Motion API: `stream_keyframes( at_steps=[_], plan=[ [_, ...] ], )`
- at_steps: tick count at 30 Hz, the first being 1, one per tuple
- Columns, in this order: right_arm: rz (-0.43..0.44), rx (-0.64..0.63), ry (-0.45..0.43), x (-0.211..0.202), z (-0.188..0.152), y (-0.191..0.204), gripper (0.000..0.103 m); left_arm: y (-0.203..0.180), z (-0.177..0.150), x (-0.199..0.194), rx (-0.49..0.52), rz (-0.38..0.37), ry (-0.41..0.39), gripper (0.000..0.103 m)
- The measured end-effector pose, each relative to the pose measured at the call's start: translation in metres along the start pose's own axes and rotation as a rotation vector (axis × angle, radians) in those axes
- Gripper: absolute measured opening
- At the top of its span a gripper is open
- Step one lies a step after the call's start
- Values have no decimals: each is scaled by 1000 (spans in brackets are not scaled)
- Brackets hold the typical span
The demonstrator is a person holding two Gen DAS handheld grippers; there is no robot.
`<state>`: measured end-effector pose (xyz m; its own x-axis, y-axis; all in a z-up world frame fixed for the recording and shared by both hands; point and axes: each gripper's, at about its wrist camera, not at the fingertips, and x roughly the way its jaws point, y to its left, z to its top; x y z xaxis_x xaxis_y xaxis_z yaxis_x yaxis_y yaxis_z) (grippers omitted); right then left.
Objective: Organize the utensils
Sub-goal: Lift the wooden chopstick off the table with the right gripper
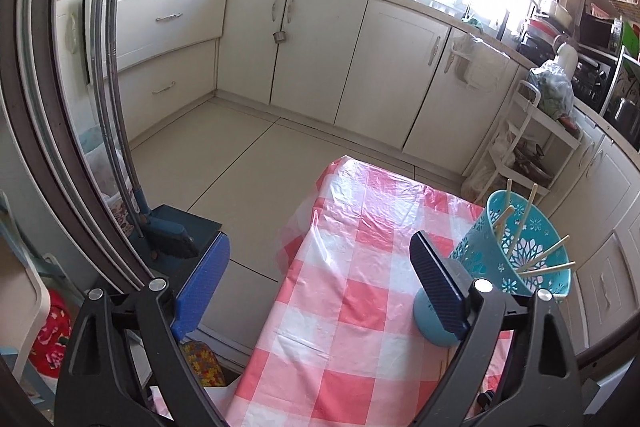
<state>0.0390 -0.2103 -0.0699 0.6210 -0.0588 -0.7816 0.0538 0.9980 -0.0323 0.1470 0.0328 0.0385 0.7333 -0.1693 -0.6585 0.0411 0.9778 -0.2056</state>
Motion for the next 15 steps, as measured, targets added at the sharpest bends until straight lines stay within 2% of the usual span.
stream_keyframes(
  at_steps=[7,15],
  plan=[
    [35,61,0,-3,-1,-9,6,-14,-8,14,67,42,40,90],
    [121,156,-22,-15,2,-20,6,-21,-13,23,98,37,79,90]
  ],
)
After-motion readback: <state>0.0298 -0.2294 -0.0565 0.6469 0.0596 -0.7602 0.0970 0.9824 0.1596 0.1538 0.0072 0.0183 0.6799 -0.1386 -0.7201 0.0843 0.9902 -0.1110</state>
